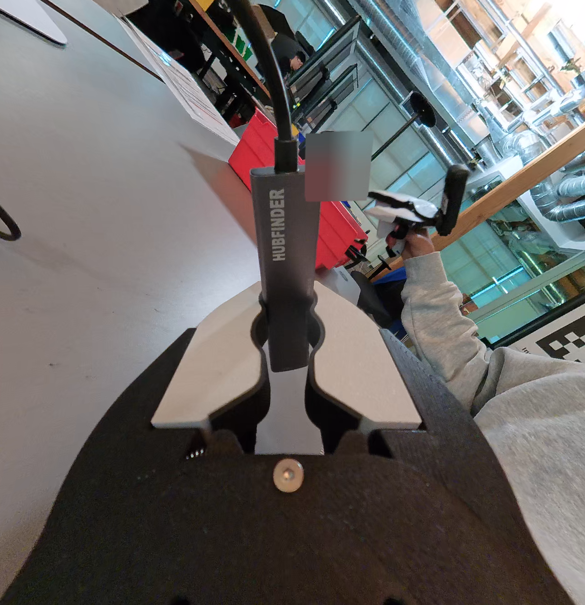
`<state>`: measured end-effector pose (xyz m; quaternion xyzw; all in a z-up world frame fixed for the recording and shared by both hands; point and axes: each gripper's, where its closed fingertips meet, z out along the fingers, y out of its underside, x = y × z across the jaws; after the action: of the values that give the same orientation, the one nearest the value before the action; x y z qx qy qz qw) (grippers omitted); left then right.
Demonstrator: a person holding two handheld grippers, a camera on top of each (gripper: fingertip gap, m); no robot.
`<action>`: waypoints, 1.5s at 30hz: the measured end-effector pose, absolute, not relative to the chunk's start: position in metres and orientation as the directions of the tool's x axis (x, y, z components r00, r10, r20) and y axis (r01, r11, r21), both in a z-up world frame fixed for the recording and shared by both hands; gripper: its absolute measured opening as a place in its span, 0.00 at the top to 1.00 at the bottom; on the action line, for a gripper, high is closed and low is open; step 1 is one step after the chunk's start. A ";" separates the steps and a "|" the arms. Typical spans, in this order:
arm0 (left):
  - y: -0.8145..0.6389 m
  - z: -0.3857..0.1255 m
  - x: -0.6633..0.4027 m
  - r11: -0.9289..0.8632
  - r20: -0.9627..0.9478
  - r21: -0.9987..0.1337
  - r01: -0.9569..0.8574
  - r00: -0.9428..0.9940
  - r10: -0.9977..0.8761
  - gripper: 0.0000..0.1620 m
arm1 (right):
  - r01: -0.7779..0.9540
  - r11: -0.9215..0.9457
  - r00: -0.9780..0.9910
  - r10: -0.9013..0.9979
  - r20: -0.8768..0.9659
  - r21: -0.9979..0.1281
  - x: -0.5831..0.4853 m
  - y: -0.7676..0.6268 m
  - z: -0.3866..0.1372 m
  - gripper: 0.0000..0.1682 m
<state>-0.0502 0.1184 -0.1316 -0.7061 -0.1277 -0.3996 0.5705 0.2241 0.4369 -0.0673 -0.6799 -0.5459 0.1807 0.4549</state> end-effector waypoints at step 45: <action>0.132 -0.136 0.008 -0.322 0.365 -0.906 0.275 0.892 -0.266 0.69 | 0.610 0.336 0.291 0.748 0.597 -0.718 0.160 0.466 -0.013 0.94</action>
<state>0.0077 0.1316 -0.1363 -0.7793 -0.0029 -0.2322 0.5820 0.1603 0.4659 -0.0132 -0.5730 -0.5924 0.0615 0.5630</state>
